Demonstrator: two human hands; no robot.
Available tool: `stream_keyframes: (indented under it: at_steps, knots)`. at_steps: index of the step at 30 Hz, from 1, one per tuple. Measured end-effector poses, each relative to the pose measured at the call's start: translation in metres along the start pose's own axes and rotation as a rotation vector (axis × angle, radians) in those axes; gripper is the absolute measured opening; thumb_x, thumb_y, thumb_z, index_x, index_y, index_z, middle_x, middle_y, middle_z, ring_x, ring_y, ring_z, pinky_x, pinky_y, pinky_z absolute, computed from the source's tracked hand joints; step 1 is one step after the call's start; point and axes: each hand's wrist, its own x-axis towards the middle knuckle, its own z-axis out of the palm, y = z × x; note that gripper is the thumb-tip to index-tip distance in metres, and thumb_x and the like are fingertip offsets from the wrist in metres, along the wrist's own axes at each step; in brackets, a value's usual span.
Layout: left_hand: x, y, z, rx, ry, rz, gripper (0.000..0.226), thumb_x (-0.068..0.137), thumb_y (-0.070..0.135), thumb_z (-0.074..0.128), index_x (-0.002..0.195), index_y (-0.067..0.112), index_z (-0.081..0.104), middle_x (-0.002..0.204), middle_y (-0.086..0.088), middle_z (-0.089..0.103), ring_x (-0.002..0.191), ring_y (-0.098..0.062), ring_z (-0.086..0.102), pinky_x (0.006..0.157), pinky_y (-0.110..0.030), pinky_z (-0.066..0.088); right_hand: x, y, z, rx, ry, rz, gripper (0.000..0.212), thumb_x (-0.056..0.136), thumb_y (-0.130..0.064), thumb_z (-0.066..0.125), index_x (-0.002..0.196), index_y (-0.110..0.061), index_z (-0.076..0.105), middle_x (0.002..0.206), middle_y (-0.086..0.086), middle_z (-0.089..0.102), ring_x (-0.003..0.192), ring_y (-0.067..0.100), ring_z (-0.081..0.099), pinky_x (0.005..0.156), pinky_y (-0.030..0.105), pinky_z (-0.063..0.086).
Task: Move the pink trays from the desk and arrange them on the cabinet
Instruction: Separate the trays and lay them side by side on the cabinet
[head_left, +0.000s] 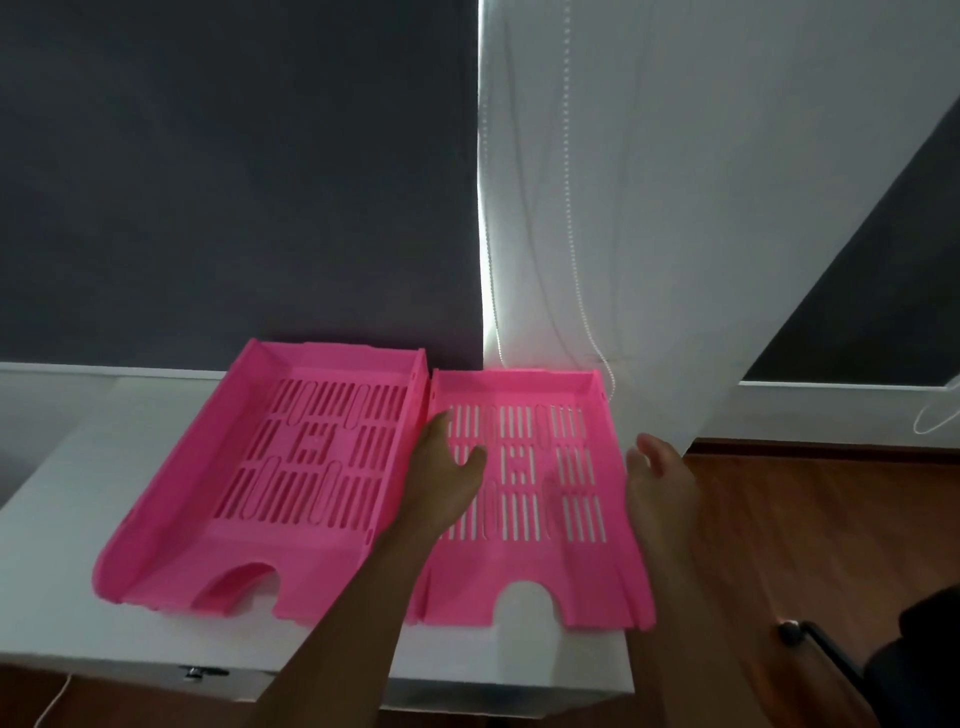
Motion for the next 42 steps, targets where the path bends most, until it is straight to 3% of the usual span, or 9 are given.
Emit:
stream_keyframes:
  at_steps: [5,13,19,23,25,28,31,37,42]
  knots:
    - [0.000,0.005,-0.025,-0.048,0.074,0.091,0.061,0.093,0.029,0.060,0.149,0.017,0.039,0.155,-0.004,0.041,0.141,-0.020,0.040,0.105,-0.021,0.025,-0.022,-0.043,0.028,0.084,-0.030,-0.115,0.030,0.093,-0.009,0.057,0.121,-0.010,0.069,0.114,0.000,0.070,0.106,0.010,0.060,0.098,0.025,0.044]
    - [0.002,-0.022,-0.112,-0.092,0.212,0.146,0.050,0.091,0.022,0.063,0.139,0.014,0.051,0.143,-0.005,0.055,0.131,-0.018,0.050,0.101,-0.019,0.032,-0.084,-0.081,0.105,0.090,-0.307,-0.184,0.035,0.096,-0.009,0.057,0.130,-0.012,0.065,0.123,-0.001,0.067,0.112,0.010,0.060,0.085,0.004,0.041]
    - [0.006,-0.068,-0.200,-0.076,0.349,0.089,0.046,0.091,0.017,0.065,0.135,0.012,0.055,0.135,-0.005,0.061,0.108,-0.007,0.055,0.089,-0.009,0.034,-0.122,-0.100,0.159,0.100,-0.372,-0.119,0.042,0.096,-0.010,0.059,0.137,-0.008,0.058,0.139,0.007,0.062,0.127,0.019,0.056,0.108,0.030,0.040]
    - [0.011,-0.108,-0.248,-0.059,0.330,-0.061,0.056,0.092,0.028,0.060,0.144,0.015,0.044,0.146,-0.008,0.051,0.132,-0.026,0.051,0.111,-0.043,0.040,-0.141,-0.105,0.179,0.080,-0.386,-0.074,0.047,0.099,-0.013,0.055,0.145,-0.011,0.050,0.148,0.003,0.052,0.127,0.007,0.045,0.108,0.026,0.032]
    - [0.014,-0.127,-0.261,-0.050,0.216,-0.186,0.070,0.093,0.033,0.058,0.153,0.012,0.030,0.155,-0.013,0.041,0.140,-0.032,0.044,0.111,-0.044,0.038,-0.150,-0.104,0.185,0.076,-0.388,-0.047,0.047,0.100,-0.016,0.053,0.146,-0.018,0.049,0.147,-0.001,0.052,0.127,0.007,0.045,0.111,0.032,0.033]
    - [0.020,-0.142,-0.262,-0.089,0.006,-0.230,0.052,0.091,0.033,0.060,0.138,0.013,0.048,0.131,-0.010,0.065,0.108,-0.028,0.067,0.090,-0.035,0.053,-0.161,-0.102,0.193,0.079,-0.332,-0.021,0.044,0.095,-0.030,0.052,0.139,-0.032,0.056,0.139,-0.005,0.061,0.127,0.019,0.057,0.109,0.049,0.043]
    - [0.024,-0.152,-0.267,-0.142,-0.041,-0.164,0.039,0.087,0.038,0.063,0.121,0.019,0.058,0.107,-0.001,0.073,0.087,-0.016,0.071,0.072,-0.032,0.057,-0.168,-0.102,0.195,0.092,-0.282,-0.010,0.044,0.089,-0.036,0.053,0.132,-0.035,0.060,0.132,-0.003,0.067,0.121,0.025,0.063,0.103,0.056,0.049]
    - [0.022,-0.177,-0.331,-0.139,0.017,-0.090,0.040,0.085,0.047,0.061,0.116,0.022,0.064,0.100,0.003,0.075,0.088,-0.017,0.072,0.078,-0.038,0.056,-0.207,-0.137,0.233,0.242,-0.282,0.010,0.045,0.096,-0.012,0.053,0.139,-0.025,0.056,0.126,-0.007,0.068,0.114,0.017,0.065,0.098,0.044,0.052]
    - [0.016,-0.213,-0.406,-0.083,0.103,-0.141,0.033,0.093,0.037,0.058,0.116,0.015,0.064,0.097,-0.003,0.075,0.084,-0.022,0.072,0.079,-0.038,0.054,-0.249,-0.158,0.306,0.258,-0.411,-0.047,0.051,0.094,0.001,0.054,0.143,-0.014,0.050,0.152,0.006,0.049,0.141,0.022,0.045,0.117,0.038,0.034]
